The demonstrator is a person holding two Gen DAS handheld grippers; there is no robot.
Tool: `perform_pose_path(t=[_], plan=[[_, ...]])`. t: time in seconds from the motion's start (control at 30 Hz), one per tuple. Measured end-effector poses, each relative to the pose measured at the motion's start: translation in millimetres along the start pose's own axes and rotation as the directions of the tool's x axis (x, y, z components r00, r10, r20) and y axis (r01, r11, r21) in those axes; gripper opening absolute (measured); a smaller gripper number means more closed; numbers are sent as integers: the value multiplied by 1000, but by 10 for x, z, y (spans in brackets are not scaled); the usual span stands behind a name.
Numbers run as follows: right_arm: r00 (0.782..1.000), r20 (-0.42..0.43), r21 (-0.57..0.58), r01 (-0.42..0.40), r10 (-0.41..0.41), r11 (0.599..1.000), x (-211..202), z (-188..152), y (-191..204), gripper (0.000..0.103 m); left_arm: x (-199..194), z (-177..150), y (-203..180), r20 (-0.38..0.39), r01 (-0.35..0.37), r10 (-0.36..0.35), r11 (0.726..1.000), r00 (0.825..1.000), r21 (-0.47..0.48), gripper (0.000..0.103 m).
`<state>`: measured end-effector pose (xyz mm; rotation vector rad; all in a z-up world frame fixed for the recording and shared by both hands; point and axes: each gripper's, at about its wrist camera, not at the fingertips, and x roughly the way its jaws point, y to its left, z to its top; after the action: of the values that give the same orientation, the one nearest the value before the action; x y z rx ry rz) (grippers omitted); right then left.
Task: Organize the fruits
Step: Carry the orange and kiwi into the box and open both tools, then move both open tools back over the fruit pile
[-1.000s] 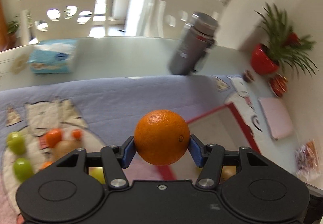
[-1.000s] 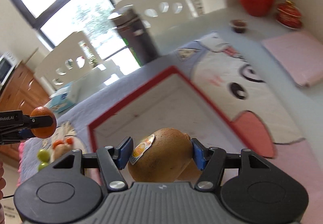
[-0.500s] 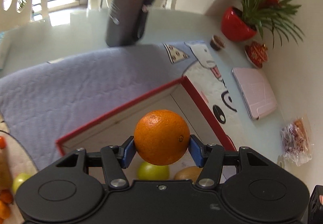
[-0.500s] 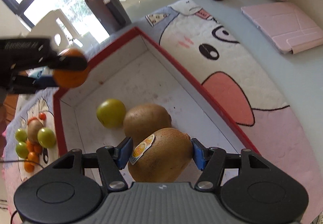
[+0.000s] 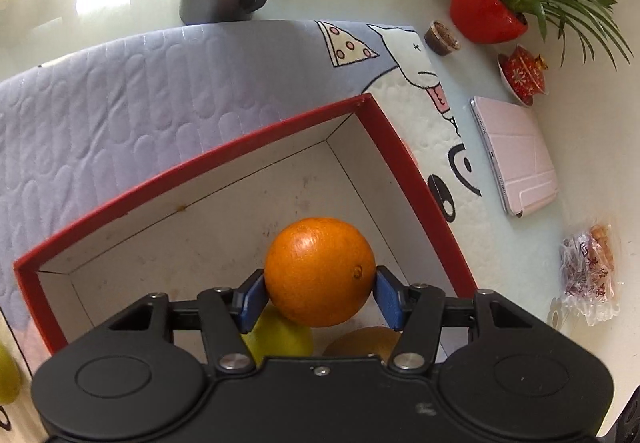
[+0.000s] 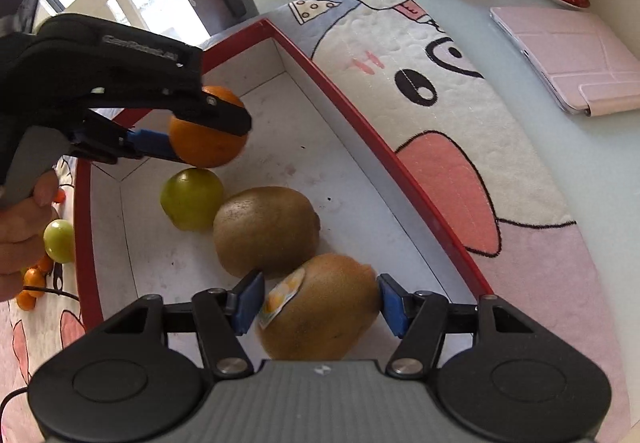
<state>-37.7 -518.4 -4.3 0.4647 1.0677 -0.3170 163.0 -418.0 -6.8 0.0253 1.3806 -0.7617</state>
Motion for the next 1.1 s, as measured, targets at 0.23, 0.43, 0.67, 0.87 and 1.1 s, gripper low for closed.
perform_pose_path(t=[0.23, 0.43, 0.67, 0.87, 1.1], plan=[[1000, 10, 17, 5, -5, 1000, -127, 65, -42, 64, -187, -9, 51, 30, 9, -9, 1000, 1000, 0, 70], [997, 50, -38, 55, -53, 998, -443, 169, 136, 64, -909, -125, 355, 146, -25, 31, 999, 989, -42, 79], [994, 113, -181, 14, 7, 983, -501, 471, 693, 64, -1693, -325, 943, 263, -148, 187, 976, 947, -159, 79], [988, 119, -306, -56, 96, 950, -496, 535, 1358, 64, -2188, -631, 1519, 296, -200, 291, 932, 910, -301, 79], [978, 79, -462, -134, 191, 877, -548, 412, 2158, 64, -2681, -1123, 2137, 299, -223, 383, 863, 874, -453, 79]])
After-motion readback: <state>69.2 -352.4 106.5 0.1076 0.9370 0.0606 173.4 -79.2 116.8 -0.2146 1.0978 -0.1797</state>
